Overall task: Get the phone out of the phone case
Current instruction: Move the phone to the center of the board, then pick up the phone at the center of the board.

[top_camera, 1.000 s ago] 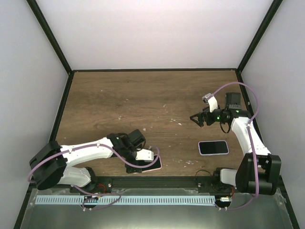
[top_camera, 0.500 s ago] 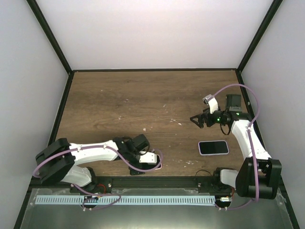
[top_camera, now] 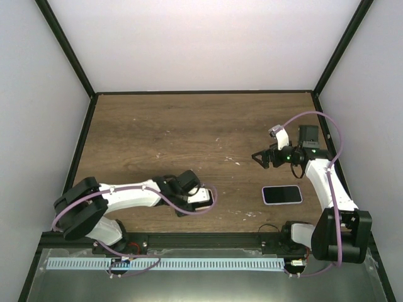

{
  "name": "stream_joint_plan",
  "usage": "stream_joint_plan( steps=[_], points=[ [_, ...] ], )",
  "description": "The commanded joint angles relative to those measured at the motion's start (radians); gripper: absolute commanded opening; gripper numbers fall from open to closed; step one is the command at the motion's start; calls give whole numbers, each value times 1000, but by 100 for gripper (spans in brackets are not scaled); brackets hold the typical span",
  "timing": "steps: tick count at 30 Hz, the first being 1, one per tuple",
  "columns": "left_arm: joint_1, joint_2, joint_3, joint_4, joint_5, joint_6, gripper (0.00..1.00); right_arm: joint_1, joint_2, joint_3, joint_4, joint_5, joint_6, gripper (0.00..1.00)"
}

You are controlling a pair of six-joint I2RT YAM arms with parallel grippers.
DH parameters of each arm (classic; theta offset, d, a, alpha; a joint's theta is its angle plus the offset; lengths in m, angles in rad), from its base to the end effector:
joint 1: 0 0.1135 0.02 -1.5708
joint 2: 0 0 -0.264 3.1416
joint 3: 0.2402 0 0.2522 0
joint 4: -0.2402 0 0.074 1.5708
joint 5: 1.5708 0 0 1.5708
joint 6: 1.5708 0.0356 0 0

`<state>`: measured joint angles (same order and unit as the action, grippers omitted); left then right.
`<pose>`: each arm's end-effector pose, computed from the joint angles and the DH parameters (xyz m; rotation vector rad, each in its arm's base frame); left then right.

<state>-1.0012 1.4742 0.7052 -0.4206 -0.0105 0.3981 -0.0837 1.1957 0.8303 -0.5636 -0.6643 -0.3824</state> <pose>0.1368 -0.2129 0.1473 1.7822 2.1217 -0.1449 0.2356 0.0023 0.2459 -0.6058 2.2457 0.5981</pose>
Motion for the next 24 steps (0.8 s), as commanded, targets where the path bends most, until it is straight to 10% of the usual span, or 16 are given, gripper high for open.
stream_joint_plan(
  steps=[1,10,16,24],
  points=[
    [55,46,52,0,-33,-13,65,1,9,8,59,51,118,100],
    [67,39,125,74,-49,-52,52,1,116,79,41,21,205,100],
    [135,11,203,-131,235,182,98,1,149,109,-20,-104,154,100],
    [256,66,284,-296,320,436,100,2,138,81,-53,-168,102,100]
  ],
)
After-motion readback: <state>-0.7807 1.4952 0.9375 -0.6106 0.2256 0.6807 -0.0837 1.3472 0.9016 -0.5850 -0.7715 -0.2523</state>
